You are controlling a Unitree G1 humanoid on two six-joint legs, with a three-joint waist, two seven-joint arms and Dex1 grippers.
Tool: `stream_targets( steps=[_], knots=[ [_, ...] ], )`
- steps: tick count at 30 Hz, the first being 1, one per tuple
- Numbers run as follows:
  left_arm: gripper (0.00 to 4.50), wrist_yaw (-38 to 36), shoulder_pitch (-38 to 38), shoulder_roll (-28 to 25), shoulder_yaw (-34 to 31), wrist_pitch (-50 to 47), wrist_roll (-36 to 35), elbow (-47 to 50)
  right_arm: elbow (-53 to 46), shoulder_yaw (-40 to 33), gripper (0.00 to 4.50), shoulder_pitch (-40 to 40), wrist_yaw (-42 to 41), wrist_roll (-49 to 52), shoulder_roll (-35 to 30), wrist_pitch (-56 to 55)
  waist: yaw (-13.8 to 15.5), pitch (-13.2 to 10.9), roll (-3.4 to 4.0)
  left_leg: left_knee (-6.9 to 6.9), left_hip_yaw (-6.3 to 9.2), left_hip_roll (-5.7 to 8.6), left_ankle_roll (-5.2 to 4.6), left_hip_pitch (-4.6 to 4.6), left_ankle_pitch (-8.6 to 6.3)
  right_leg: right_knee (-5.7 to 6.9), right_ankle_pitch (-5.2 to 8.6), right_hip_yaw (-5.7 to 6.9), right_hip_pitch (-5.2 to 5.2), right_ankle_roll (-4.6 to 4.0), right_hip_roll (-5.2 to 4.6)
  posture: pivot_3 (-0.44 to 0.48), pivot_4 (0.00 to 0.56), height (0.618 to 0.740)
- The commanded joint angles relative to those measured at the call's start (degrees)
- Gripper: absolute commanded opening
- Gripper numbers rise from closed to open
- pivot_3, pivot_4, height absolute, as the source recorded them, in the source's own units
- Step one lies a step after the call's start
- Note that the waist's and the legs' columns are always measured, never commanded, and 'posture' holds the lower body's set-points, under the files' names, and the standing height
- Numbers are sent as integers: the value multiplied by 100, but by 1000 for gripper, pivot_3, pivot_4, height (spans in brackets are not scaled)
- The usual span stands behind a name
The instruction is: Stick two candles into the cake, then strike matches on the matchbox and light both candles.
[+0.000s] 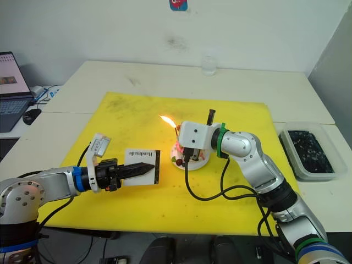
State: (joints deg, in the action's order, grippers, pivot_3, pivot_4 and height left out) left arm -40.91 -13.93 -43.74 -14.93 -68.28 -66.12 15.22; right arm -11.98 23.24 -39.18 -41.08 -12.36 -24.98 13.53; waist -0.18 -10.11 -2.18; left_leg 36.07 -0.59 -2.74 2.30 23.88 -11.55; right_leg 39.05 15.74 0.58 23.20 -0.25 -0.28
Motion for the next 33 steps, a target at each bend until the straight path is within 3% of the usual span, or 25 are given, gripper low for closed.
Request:
stream_targets(
  steps=[1, 33],
  knots=[
    [0, -68, -63, 4, -18, 100, -7, 110, -174, -159, 33, -25, 23, -10, 12, -50, 0, 0, 0, 0, 0, 0, 0, 0, 0, 0, 0, 0, 0, 0, 0, 0, 150, 740],
    [0, -205, -164, 55, 90, 134, 120, 20, -299, -344, 33, -37, -49, 94, -100, 15, 0, 0, 0, 0, -1, 0, 0, 0, 0, -1, 0, -1, 0, 0, 0, 0, 150, 740]
  ],
)
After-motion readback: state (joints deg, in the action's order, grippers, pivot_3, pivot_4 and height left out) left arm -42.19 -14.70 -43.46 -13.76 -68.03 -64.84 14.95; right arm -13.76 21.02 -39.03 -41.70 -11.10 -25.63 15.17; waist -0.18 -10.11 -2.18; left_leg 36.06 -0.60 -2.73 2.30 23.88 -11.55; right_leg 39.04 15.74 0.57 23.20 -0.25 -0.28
